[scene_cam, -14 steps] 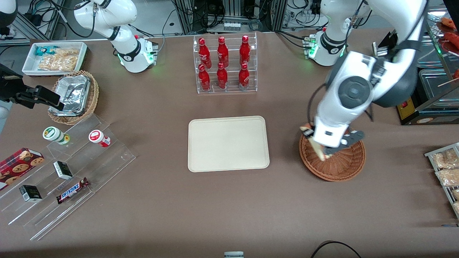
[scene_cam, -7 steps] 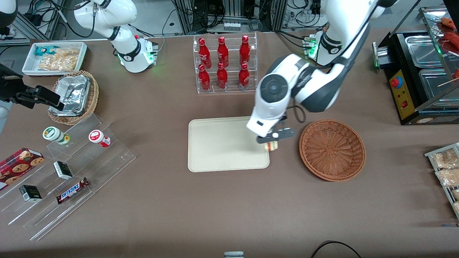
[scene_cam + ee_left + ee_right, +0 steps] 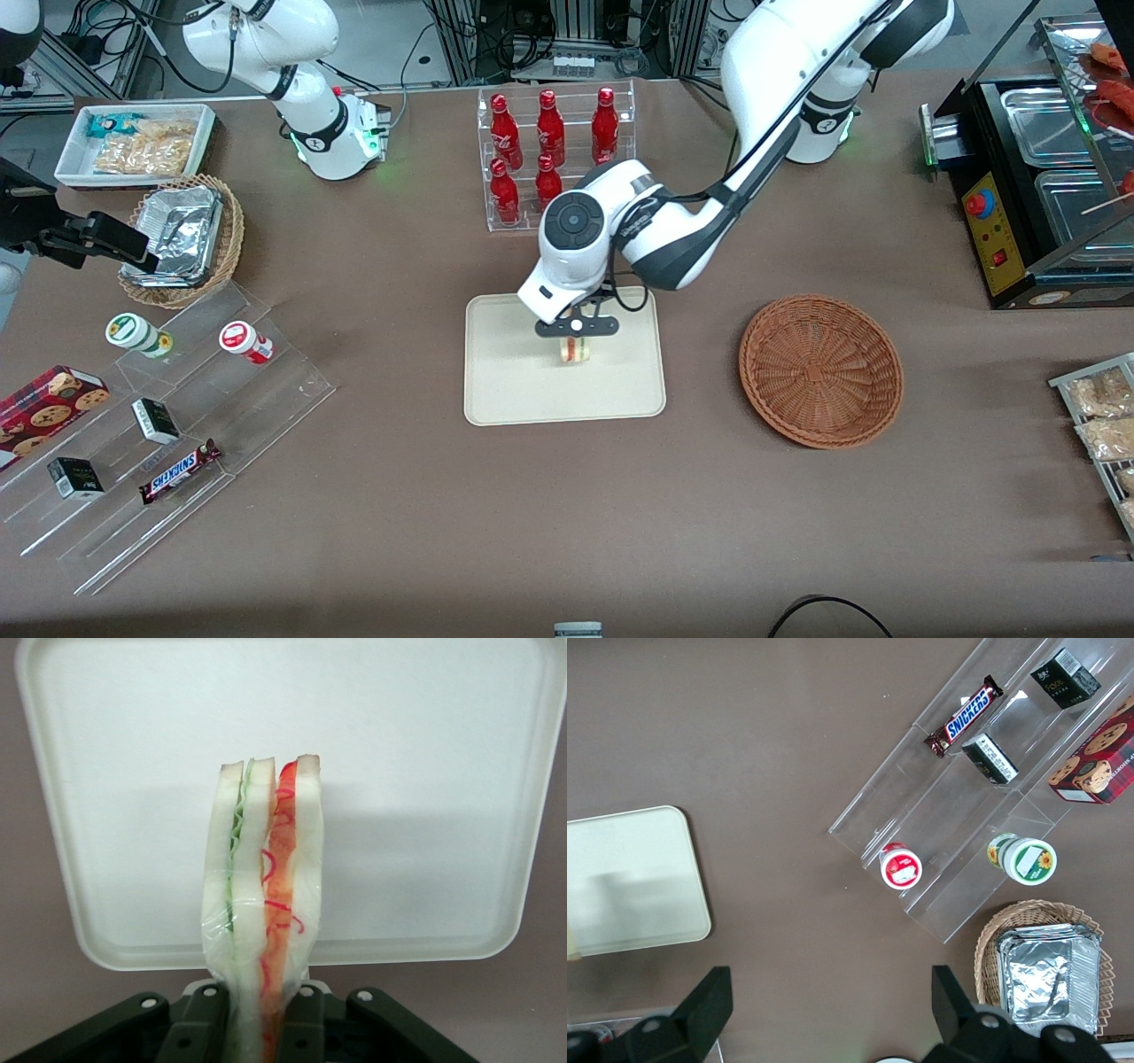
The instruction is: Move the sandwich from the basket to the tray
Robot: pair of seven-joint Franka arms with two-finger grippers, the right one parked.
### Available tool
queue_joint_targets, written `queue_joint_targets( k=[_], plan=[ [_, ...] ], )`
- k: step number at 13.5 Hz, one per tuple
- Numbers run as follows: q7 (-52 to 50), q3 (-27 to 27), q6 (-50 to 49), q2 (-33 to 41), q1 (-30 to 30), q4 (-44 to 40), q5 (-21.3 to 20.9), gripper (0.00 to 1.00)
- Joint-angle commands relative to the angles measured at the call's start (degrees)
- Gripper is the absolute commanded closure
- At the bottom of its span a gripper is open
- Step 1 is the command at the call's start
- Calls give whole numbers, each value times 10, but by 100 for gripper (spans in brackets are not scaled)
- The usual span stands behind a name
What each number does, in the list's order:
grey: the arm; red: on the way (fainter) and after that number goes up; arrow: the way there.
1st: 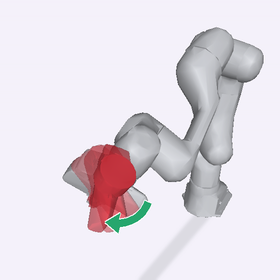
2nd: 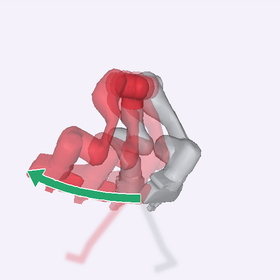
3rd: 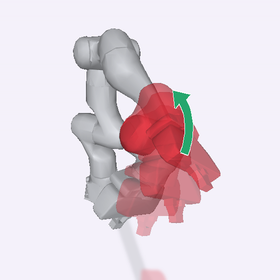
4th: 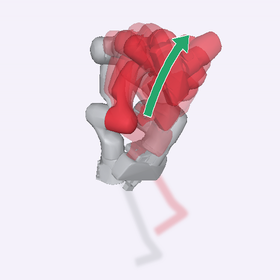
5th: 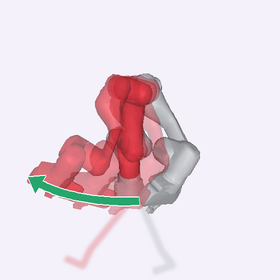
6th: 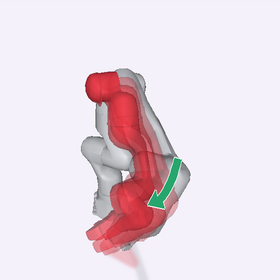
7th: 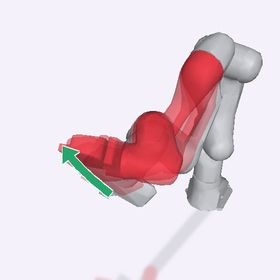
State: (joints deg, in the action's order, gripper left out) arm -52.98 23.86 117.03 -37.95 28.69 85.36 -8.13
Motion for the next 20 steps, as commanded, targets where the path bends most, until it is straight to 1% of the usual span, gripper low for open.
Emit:
queue_joint_targets(
  k=[1, 4, 7, 9, 12, 15, 16, 17, 18, 19, 20],
  plan=[
    [-3, -7, 18, -33, 16, -23, -19, 93],
    [-4, -10, 54, -64, 26, -40, -28, 93],
    [-4, -12, 54, -68, 26, -41, -34, 92],
    [-4, -32, 54, -73, 26, -40, -36, 92],
    [-4, -35, 55, -99, 28, -65, -43, 92],
    [-5, -34, 56, -104, 36, -66, -51, 90],
    [-5, -34, 55, -104, 37, -65, -51, 84],
    [-5, -34, 56, -104, 37, -65, -51, 52],
    [-6, -34, 55, -103, 37, -64, -51, 14],
    [-8, -34, 55, -100, 37, -63, -54, 0],
    [-12, -34, 53, -95, 37, -63, -55, 0]
  ],
)
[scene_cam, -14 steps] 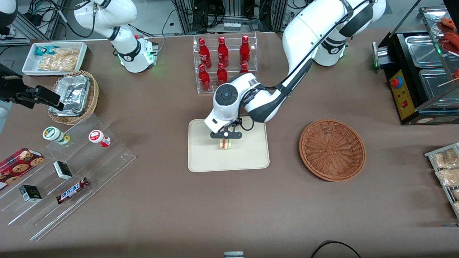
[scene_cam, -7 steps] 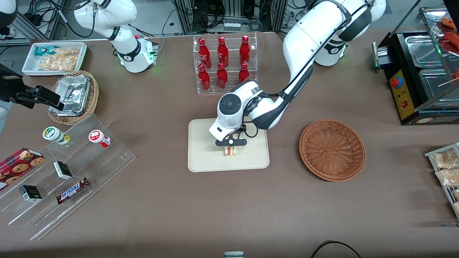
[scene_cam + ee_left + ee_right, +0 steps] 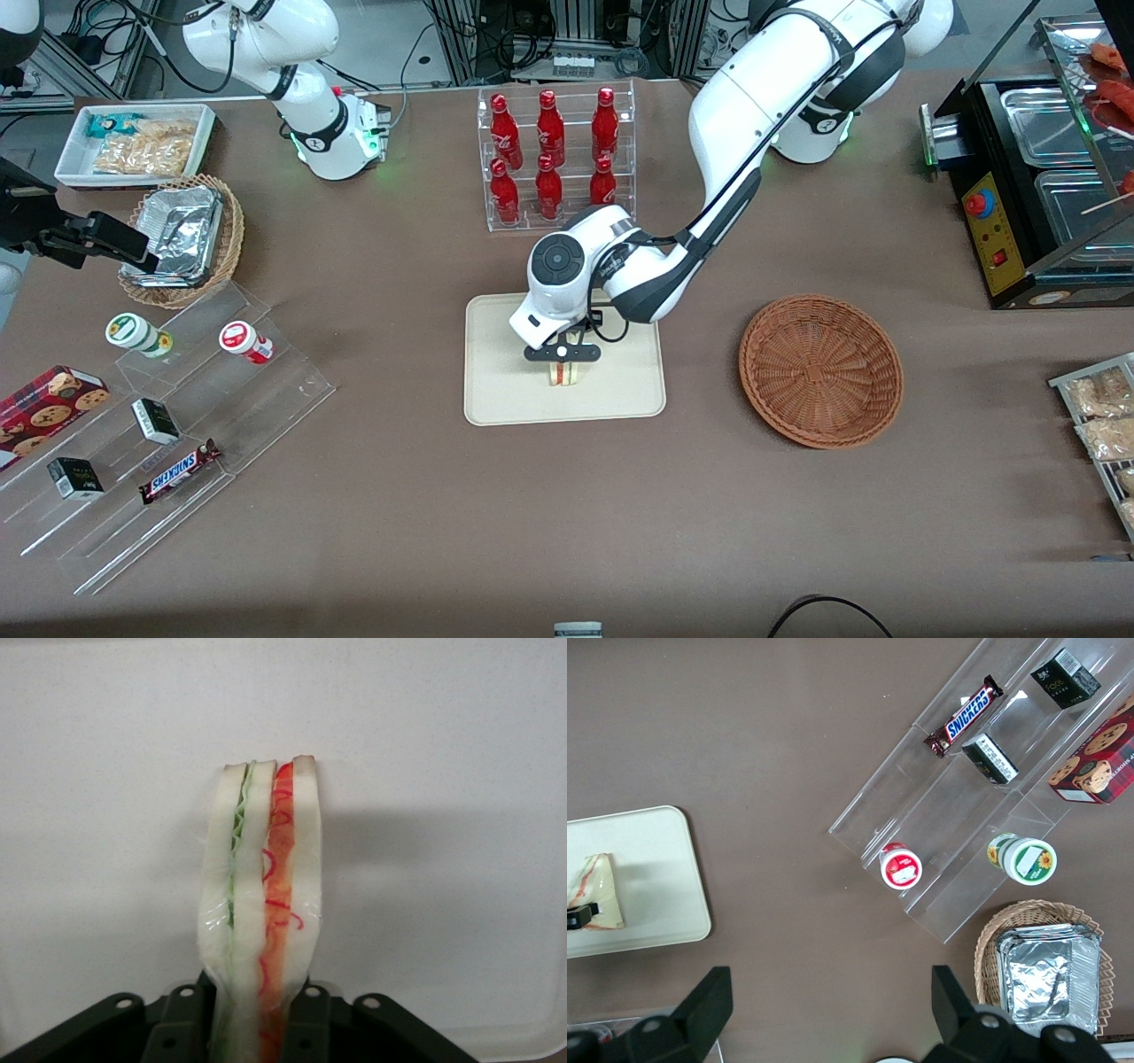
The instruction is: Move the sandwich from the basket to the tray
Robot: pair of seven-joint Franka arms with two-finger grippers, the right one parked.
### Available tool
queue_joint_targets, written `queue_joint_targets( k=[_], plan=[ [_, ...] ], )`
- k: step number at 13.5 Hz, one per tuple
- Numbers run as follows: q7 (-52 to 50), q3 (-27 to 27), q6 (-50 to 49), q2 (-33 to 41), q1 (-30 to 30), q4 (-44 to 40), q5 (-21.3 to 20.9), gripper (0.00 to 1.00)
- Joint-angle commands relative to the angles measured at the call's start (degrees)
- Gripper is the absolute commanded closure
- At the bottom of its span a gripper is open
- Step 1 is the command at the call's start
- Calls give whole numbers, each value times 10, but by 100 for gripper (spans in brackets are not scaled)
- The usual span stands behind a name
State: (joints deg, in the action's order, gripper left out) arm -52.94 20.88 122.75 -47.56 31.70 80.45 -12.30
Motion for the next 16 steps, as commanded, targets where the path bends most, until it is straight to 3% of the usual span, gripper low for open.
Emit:
queue_joint_targets(
  k=[1, 4, 7, 12, 14, 16],
  plan=[
    [-16, -4, -8, 10, 5, -13, -14, 0],
    [-25, -4, -57, 76, -17, -6, -4, 0],
    [-28, -4, -174, 169, -59, -5, -4, 0],
    [-17, -1, -318, 289, -194, -3, 26, 0],
    [39, -3, -361, 321, -236, -3, 31, 0],
    [132, -3, -406, 352, -290, -3, 73, 0]
  ],
)
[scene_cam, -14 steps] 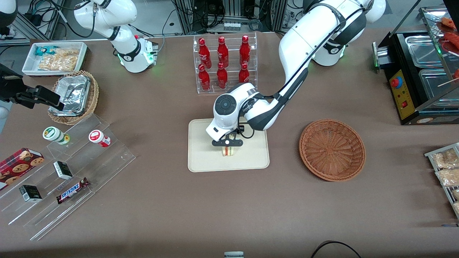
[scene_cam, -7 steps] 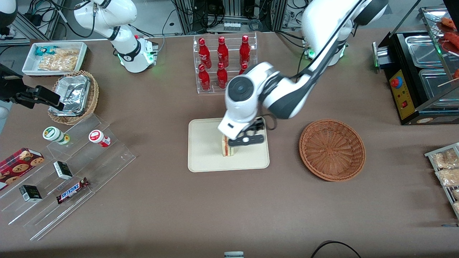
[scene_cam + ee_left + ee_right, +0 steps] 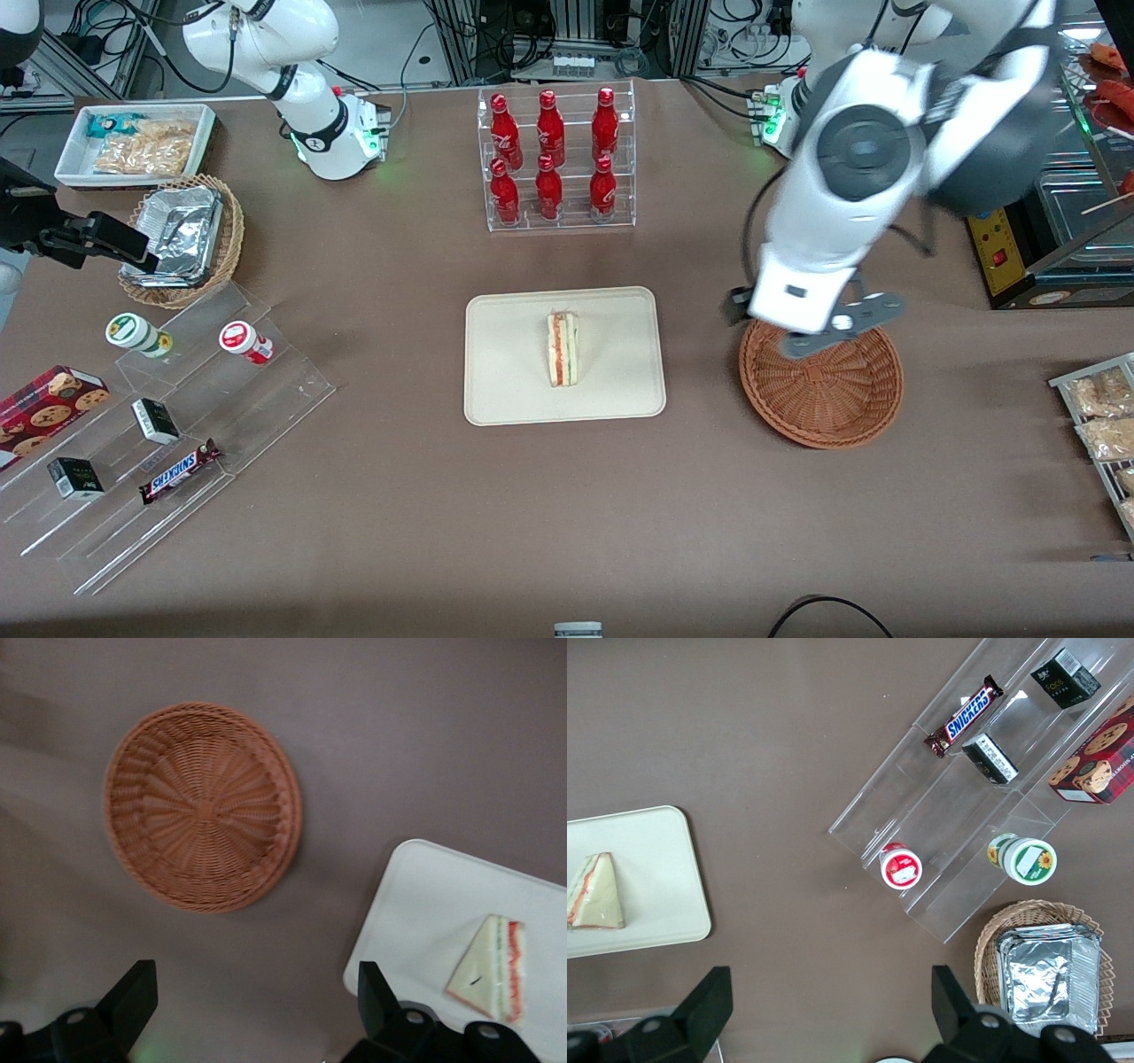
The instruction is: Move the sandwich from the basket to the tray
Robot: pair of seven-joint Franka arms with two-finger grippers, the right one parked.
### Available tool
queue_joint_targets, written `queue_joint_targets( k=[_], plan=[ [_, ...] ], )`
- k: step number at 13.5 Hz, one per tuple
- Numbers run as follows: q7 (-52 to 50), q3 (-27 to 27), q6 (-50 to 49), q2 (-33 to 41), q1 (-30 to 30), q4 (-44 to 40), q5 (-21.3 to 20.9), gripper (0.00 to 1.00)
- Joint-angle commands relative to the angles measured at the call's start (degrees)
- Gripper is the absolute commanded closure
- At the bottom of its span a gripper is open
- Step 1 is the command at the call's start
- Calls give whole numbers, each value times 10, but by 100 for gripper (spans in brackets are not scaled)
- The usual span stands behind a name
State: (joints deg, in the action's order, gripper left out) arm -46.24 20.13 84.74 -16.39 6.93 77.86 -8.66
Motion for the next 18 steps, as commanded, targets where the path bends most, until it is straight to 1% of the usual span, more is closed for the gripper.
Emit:
queue_joint_targets(
  k=[1, 3, 4, 5, 6, 7, 8, 11, 13, 15, 18],
  plan=[
    [109, 4, -42, 50, -69, 23, 48, 0],
    [190, 3, -81, 74, -105, 29, 49, 0],
    [227, 3, -82, 92, -129, 46, 49, 0],
    [261, 3, -81, 115, -140, 72, 49, 0],
    [295, -15, -77, 140, -139, 98, 51, 0],
    [324, -51, -77, 157, -126, 112, 51, 0],
    [348, -71, -78, 165, -111, 119, 51, 0],
    [393, -118, -82, 176, -98, 124, 55, 0],
    [426, -124, -76, 188, -104, 142, 56, 0],
    [439, -143, -63, 200, -103, 163, 58, 0],
    [438, -143, -51, 180, -101, 150, 57, 0]
  ],
)
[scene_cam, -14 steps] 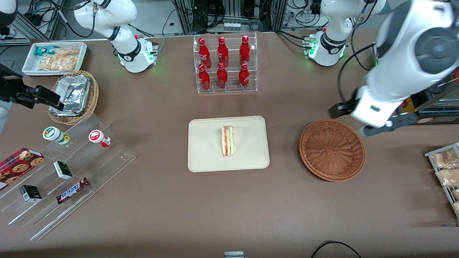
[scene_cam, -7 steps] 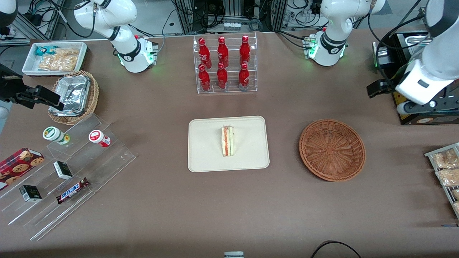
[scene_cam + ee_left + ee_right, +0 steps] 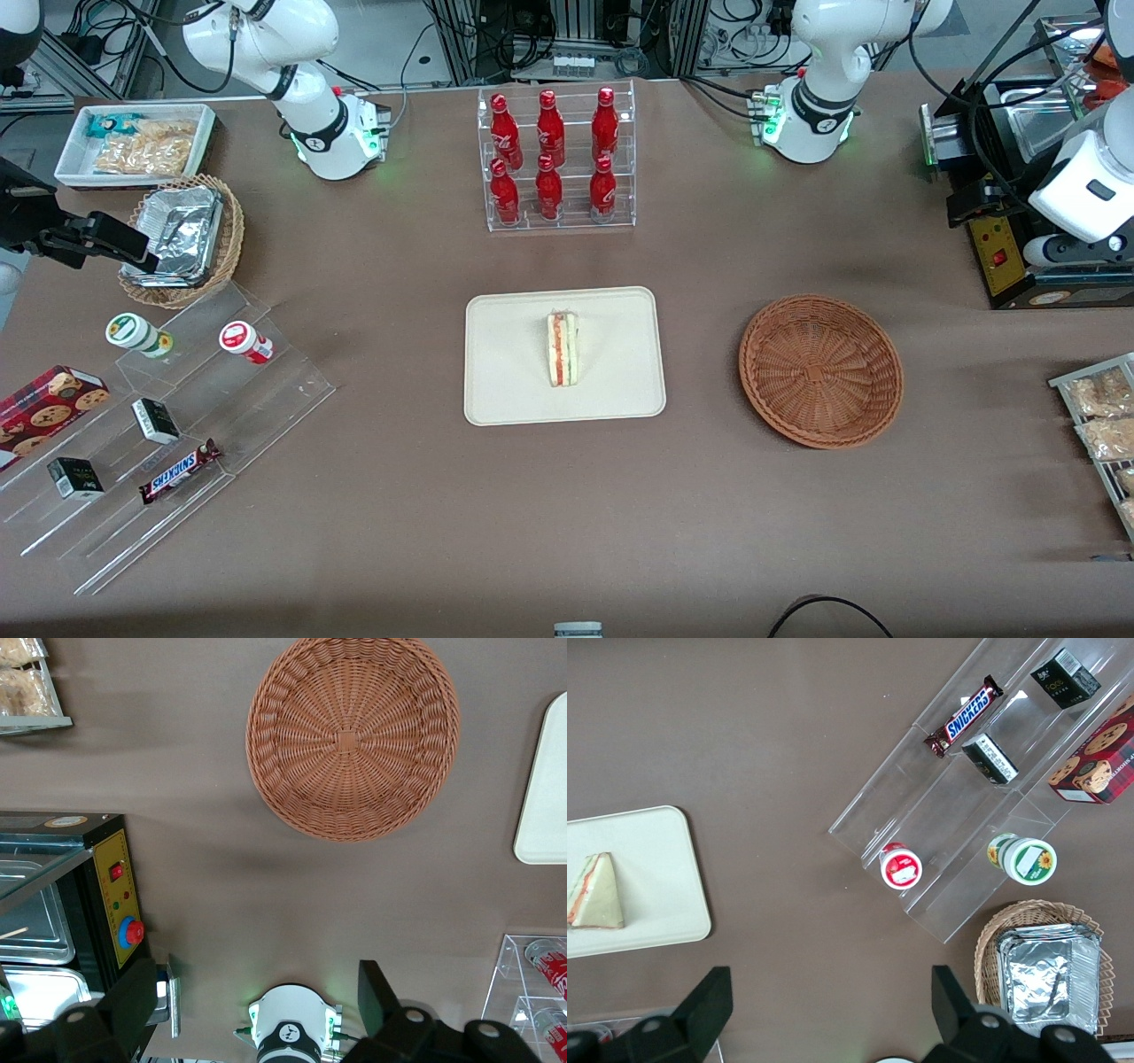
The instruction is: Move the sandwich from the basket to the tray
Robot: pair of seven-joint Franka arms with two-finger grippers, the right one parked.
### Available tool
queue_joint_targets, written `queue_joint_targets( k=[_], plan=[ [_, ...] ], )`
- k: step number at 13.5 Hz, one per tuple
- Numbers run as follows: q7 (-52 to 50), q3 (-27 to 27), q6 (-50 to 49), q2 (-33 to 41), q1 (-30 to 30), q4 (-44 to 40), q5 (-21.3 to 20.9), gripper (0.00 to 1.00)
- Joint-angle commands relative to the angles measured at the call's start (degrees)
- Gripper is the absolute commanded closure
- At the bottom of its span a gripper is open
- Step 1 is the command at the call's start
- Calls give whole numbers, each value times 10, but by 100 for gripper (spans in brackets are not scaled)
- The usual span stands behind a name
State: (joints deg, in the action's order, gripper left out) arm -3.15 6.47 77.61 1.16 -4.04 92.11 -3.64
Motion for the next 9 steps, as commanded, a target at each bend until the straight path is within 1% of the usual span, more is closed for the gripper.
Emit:
queue_joint_targets(
  k=[1, 3, 5, 8, 9],
  plan=[
    [8, -7, 25, -5, 11, -9, 6, 0],
    [3, -8, 26, -5, 27, -30, 5, 0],
    [-34, -8, 25, -5, 30, -36, -1, 0],
    [-26, -8, 36, 3, 31, -32, -4, 0],
    [-26, -8, 34, 12, 31, -29, 1, 0]
  ],
)
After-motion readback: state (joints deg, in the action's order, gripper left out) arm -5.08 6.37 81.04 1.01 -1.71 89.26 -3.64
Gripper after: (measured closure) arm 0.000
